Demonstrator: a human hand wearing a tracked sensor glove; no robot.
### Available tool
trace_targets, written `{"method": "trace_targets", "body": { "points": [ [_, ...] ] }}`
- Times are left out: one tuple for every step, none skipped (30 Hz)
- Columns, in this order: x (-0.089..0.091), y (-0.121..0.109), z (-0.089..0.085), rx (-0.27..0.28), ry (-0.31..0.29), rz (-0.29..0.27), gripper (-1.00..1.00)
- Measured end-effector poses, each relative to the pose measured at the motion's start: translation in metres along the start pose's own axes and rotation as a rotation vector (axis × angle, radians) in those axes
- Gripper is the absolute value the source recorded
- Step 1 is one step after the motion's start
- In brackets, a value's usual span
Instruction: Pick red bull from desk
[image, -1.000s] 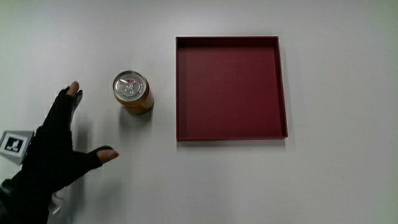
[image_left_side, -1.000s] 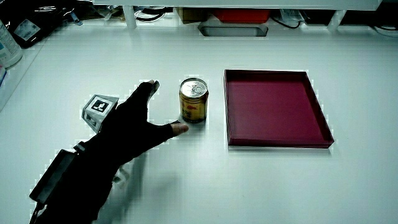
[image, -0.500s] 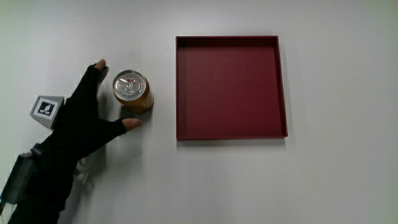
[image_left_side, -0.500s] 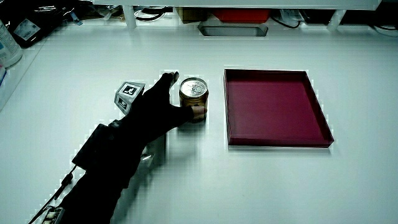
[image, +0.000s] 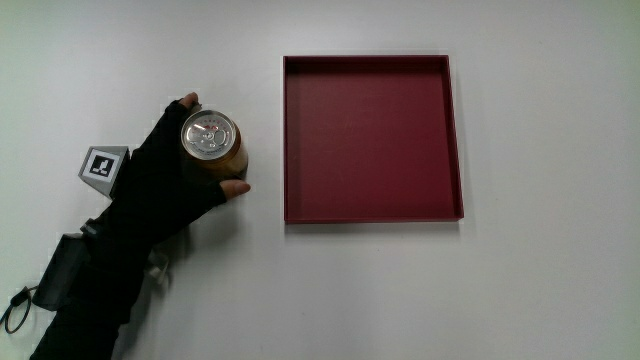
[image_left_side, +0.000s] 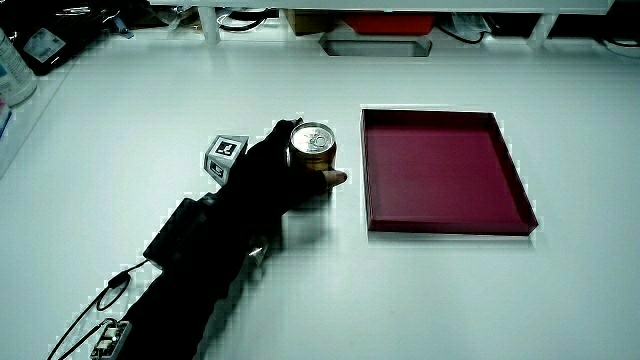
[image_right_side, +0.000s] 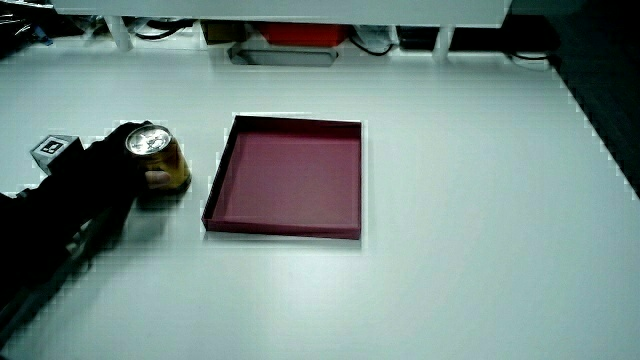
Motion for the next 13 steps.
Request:
{"method": "trace_targets", "body": {
  "points": [
    [-0.001, 0.000, 0.000, 0.003, 0.005, -0.009, 0.95],
    [-0.001, -0.001, 0.000, 0.003, 0.003, -0.007, 1.00],
    [0.001, -0.001, 0.000, 0.003, -0.009, -0.017, 1.00],
    [0.001, 0.000, 0.000, 0.003, 0.008, -0.019, 1.00],
    [0.005, 0.000, 0.000, -0.001, 0.013, -0.033, 1.00],
    [0.007, 0.001, 0.000, -0.007, 0.029, -0.048, 1.00],
    [0.013, 0.002, -0.001, -0.011, 0.017, -0.059, 1.00],
    [0.016, 0.004, -0.001, -0.012, 0.047, -0.079, 1.00],
    [0.025, 0.005, -0.003, -0.022, 0.046, -0.079, 1.00],
    [0.032, 0.007, -0.006, -0.033, 0.041, -0.093, 1.00],
    [0.037, 0.010, -0.008, -0.042, 0.057, -0.093, 1.00],
    [0.048, 0.012, -0.013, -0.058, 0.043, -0.104, 1.00],
    [0.052, 0.014, -0.016, -0.069, 0.065, -0.105, 1.00]
  ]
}}
